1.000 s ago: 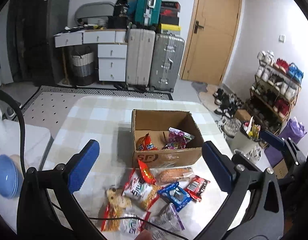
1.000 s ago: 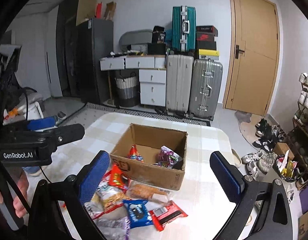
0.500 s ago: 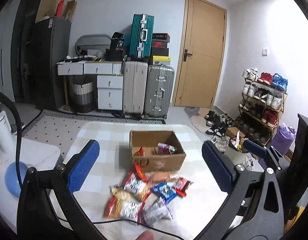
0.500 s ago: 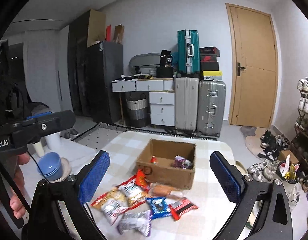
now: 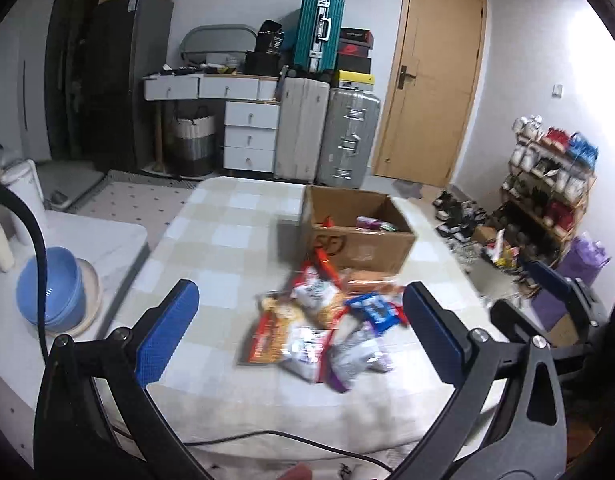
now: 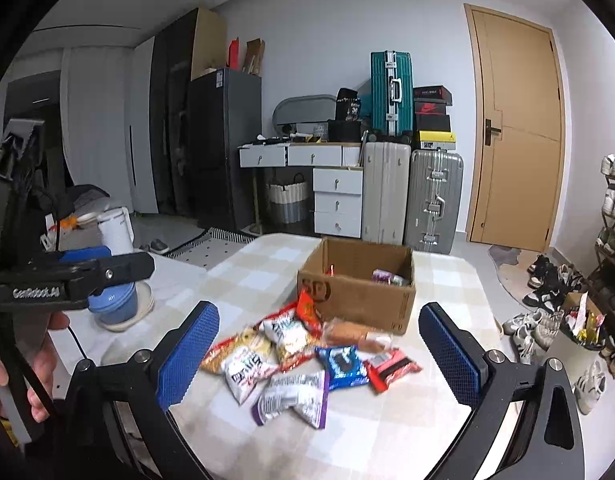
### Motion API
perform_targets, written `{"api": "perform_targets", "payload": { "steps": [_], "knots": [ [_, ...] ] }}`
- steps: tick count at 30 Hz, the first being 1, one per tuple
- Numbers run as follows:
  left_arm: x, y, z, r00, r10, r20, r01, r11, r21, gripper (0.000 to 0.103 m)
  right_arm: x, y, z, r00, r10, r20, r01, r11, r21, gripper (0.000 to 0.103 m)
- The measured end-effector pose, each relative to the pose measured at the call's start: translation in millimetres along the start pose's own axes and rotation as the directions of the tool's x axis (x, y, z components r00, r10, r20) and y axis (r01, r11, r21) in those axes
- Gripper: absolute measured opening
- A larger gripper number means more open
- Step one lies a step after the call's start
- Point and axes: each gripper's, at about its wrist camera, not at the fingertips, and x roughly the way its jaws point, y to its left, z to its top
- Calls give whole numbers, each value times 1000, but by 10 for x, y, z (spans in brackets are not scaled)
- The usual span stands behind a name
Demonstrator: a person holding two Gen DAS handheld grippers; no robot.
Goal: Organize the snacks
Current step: 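Withdraw both tools from the box back toward the snack pile, then grasp the red noodle bag with the left tool while the right tool grasps the white-and-purple bag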
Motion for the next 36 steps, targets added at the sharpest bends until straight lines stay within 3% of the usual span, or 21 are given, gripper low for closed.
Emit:
{"api": "perform_targets", "payload": {
  "steps": [8,14,18,23,27,29,33,36],
  "knots": [
    [401,154,-278,999,40,-11,-40,999,-8,102,417,-79,-396,997,27,-68,-22,997,76,102],
    [965,163,-460,996,54,-76,-54,999,0,102,964,2,-575,986,47,-158,-42,998,37,102],
    [1336,261,-568,991,70,-111,-70,998,0,102,1250,-63,-712,978,72,-194,-58,995,79,102],
    [1738,332,-654,979,66,-193,-63,998,21,102,1575,-97,-892,956,96,-277,-76,994,82,102],
    [2024,319,-727,956,49,-290,-40,999,36,101,1778,-105,-1015,937,111,-331,-83,992,96,102],
    [2109,298,-730,951,42,-307,-34,999,31,101,1883,-84,-1084,918,150,-368,-120,987,105,102],
    [2269,218,-750,937,44,-345,-20,997,73,101,2011,-15,-1188,901,125,-416,-110,992,59,102],
    [2354,267,-746,927,27,-375,-10,999,48,100,2163,-27,-1239,883,128,-451,-107,992,71,102]
  ]
}}
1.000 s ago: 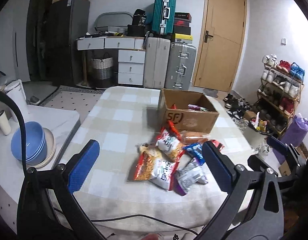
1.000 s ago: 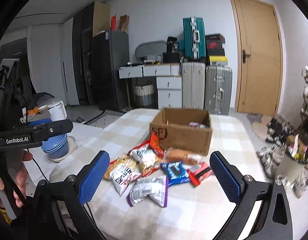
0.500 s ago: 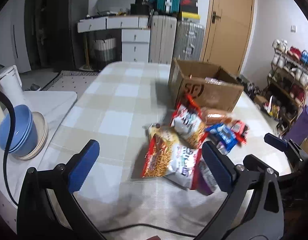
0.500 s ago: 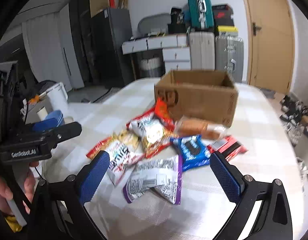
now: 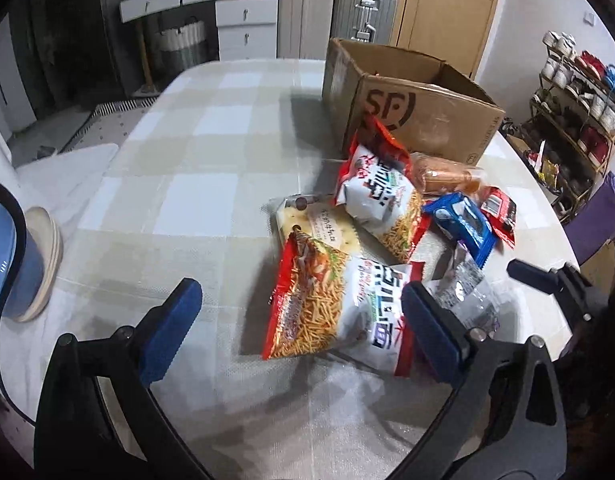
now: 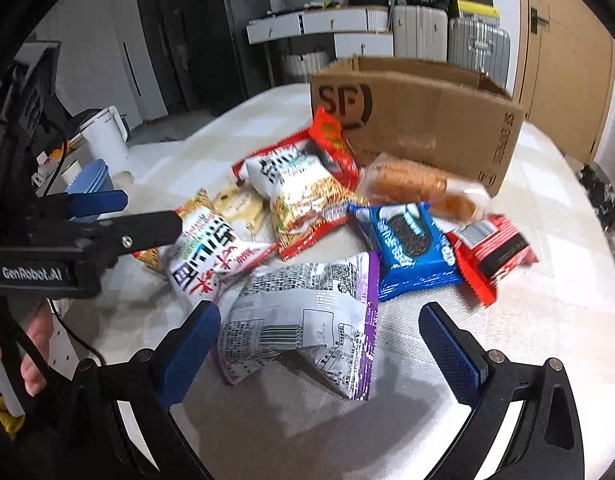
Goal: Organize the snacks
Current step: 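Grasp the red noodle bag with the left tool while the right tool grasps the white-and-purple bag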
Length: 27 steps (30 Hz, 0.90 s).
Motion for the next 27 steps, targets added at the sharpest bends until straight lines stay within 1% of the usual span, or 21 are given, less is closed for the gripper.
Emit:
{"api": "perform_targets", "payload": {
  "steps": [2,5,7,9,10,11,12,13,15,16,17,18,19,22,23,27],
  "knots": [
    [12,86,33,1000,-17,-5,17,999,-34,100,95,-12,19,1000,-4,-22,4,1000,5,102],
    [-2,209,54,999,-44,-1,44,996,-79,100,181,-32,38,999,24,-38,-24,1000,16,101],
    [27,261,57,999,-53,-8,52,994,-98,100,205,-28,37,999,26,-41,-26,1000,12,101],
    [94,249,46,997,-67,-32,63,993,-101,98,237,-7,37,998,38,-56,-37,999,8,92],
    [113,239,28,996,-77,-44,72,992,-99,96,260,0,36,996,60,-66,-60,998,9,89],
    [152,211,11,994,-94,-62,87,992,-94,94,288,13,39,995,69,-74,-68,998,9,83],
    [195,176,-5,991,-103,-83,96,992,-86,89,301,25,40,995,63,-74,-63,998,1,83],
    [238,132,-18,990,-97,-101,90,993,-70,87,304,34,47,996,54,-71,-55,998,-8,83],
    [288,70,-42,989,-97,-115,92,995,-49,84,276,49,31,995,63,-73,-63,998,-5,75],
    [295,55,-50,988,-100,-113,96,994,-46,83,259,49,22,995,69,-74,-69,998,3,74],
    [299,46,-59,988,-105,-109,100,994,-46,80,251,53,21,995,68,-74,-68,998,4,69],
    [301,41,-65,988,-109,-108,105,993,-47,78,244,48,22,994,73,-76,-73,997,3,62],
    [306,34,-67,988,-115,-107,110,993,-48,76,226,39,20,994,83,-75,-83,997,5,61],
    [314,18,-79,985,-134,-107,129,990,-54,67,176,53,19,995,74,-67,-74,997,-3,59],
    [311,16,-81,982,-157,-107,151,987,-61,59,169,65,17,995,73,-65,-74,997,-6,59],
    [296,-1,-82,979,-174,-101,168,984,-63,52,151,53,-5,995,77,-64,-77,997,0,58]
  ]
}}
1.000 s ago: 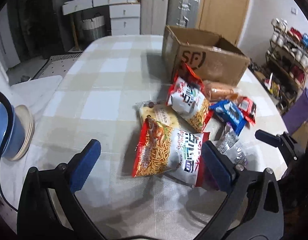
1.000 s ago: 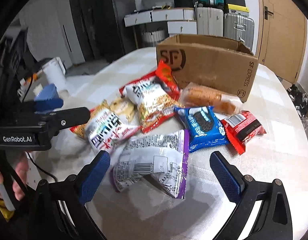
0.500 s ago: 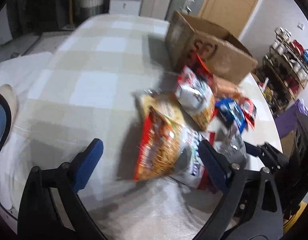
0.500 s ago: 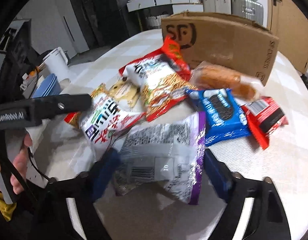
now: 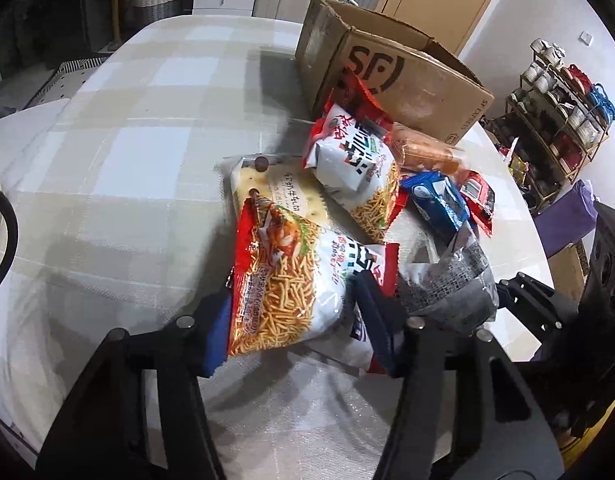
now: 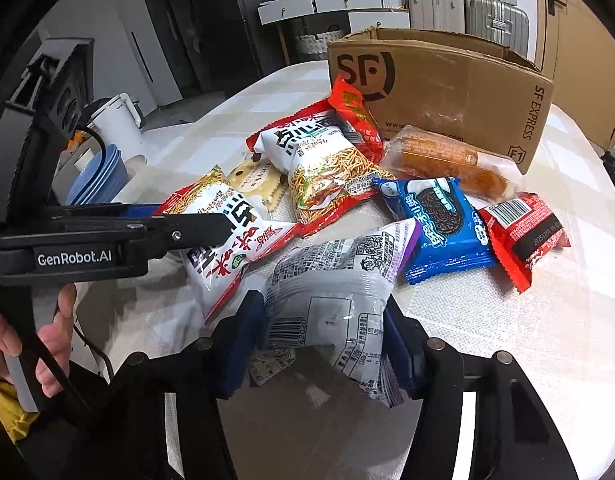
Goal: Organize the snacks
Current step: 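Grasp the red noodle bag with the left tool while the right tool grasps the white-and-purple bag, then carry both held bags up and over the cardboard box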
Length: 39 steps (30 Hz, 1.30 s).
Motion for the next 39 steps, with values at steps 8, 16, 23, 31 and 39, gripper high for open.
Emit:
{"api": "perform_targets", "payload": {
  "steps": [8,16,23,31,39],
  "knots": [
    [-46,29,-10,999,-33,15,33,999,5,42,-67,-31,-25,1000,0,9,0,1000,6,58],
    [-151,33,-91,998,-56,32,55,998,27,39,-170,-81,-40,999,7,33,-8,1000,17,53],
    [-279,-14,-175,996,-63,66,61,998,36,38,-296,-129,-54,998,1,58,-3,999,41,49],
    [-402,-74,-230,993,-77,90,73,996,48,38,-379,-126,-49,996,7,86,-11,999,53,48],
    [-534,-129,-259,989,-95,115,90,995,44,38,-588,-125,-73,990,5,141,-18,996,90,48]
  ]
}}
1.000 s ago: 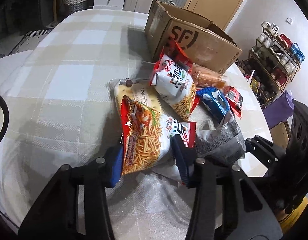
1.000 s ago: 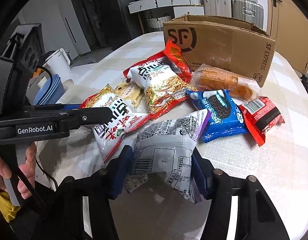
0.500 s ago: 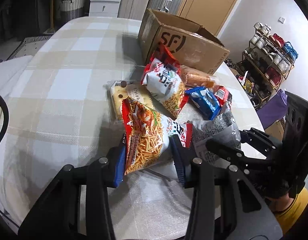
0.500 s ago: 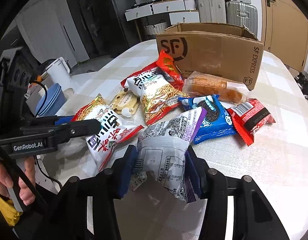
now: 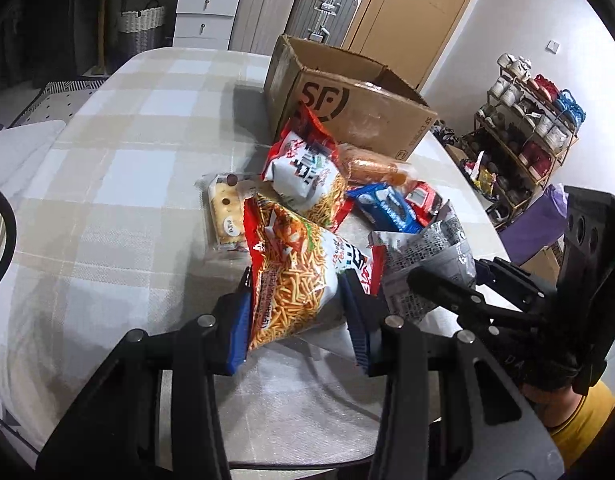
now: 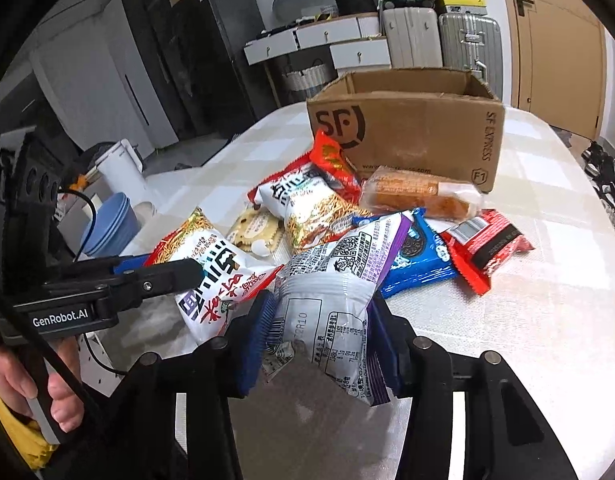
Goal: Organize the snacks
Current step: 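Carry both held bags up and over the cardboard box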
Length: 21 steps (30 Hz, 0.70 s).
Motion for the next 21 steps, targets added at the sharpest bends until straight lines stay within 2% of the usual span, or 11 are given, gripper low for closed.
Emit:
{"api": "perform_targets", "payload": {
  "steps": [4,9,16,21],
  "knots": [
    [-60,-78,32,1000,3,12,-4,1000,19,38,-197,-29,-21,999,16,48,-18,999,37,48],
    [-215,-145,39,999,-11,35,10,1000,15,38,-550,-43,-21,989,-1,150,-8,998,56,48],
    [-568,-300,119,996,-38,79,37,999,14,38,-859,-80,61,980,-12,196,-3,997,75,48],
    [-866,-504,327,992,-43,117,39,999,38,38,-1174,8,243,966,1,258,-17,998,58,48]
  ]
}}
